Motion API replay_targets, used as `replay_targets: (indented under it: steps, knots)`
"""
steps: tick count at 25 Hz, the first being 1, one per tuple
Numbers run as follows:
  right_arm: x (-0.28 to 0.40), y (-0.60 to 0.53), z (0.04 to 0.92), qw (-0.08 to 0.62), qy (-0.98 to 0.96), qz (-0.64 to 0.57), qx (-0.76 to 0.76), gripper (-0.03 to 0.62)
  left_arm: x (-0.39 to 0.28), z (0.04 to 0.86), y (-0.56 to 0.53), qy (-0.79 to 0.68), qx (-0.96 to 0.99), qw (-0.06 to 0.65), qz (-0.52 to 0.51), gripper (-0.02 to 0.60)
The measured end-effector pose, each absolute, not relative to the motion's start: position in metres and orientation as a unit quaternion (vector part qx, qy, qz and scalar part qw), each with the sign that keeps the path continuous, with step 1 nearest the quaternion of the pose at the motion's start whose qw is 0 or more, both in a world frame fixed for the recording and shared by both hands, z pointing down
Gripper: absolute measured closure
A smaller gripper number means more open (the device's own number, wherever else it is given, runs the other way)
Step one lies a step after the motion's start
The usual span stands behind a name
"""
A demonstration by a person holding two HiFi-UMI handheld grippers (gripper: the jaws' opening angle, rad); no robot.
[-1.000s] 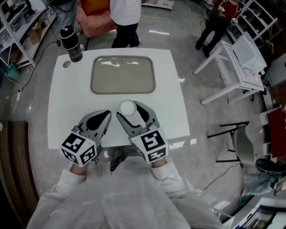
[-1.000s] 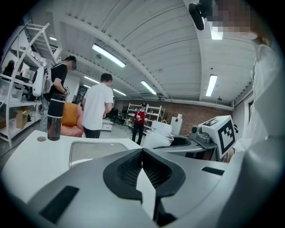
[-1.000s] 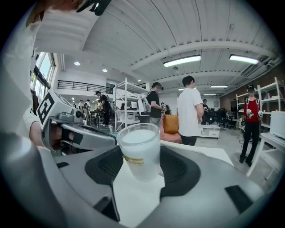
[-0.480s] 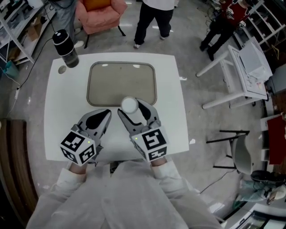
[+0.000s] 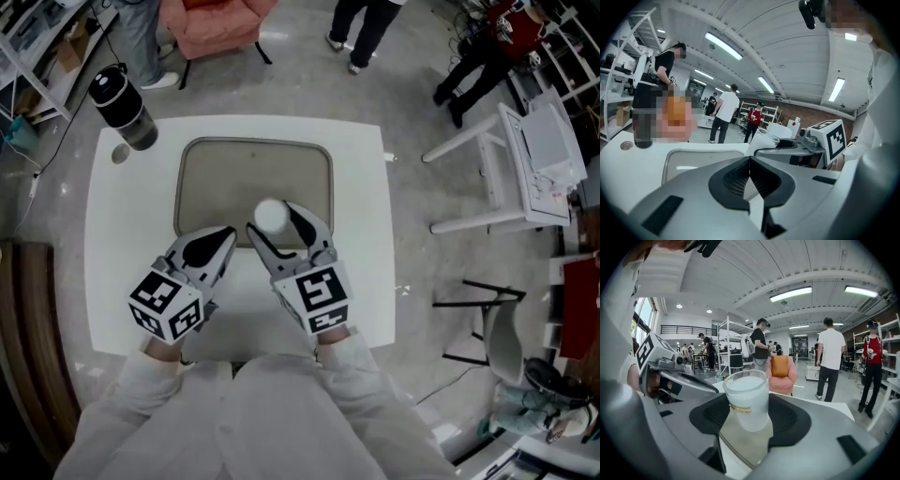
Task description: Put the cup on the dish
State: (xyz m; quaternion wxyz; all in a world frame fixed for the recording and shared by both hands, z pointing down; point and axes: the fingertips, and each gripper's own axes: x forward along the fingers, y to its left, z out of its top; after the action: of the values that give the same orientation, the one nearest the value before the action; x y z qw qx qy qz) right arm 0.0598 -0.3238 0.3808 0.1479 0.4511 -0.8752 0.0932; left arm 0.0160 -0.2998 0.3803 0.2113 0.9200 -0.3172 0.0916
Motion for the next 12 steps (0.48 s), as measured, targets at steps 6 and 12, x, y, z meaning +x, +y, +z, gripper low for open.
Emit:
replay_targets:
  steps: [6,12]
  knots:
    - [0.076,-0.368,0.403,0.157,-0.875,0.100,0.447,0.338,0.030,0.407,-0.339,-0.318,0.913,0.231,0.108,0.574]
    - [0.071,-0.396,0.429,0.160,-0.879,0.116,0.435,0.338,0.025,0.430,-0.369,-0.331,0.903,0.251,0.113,0.574]
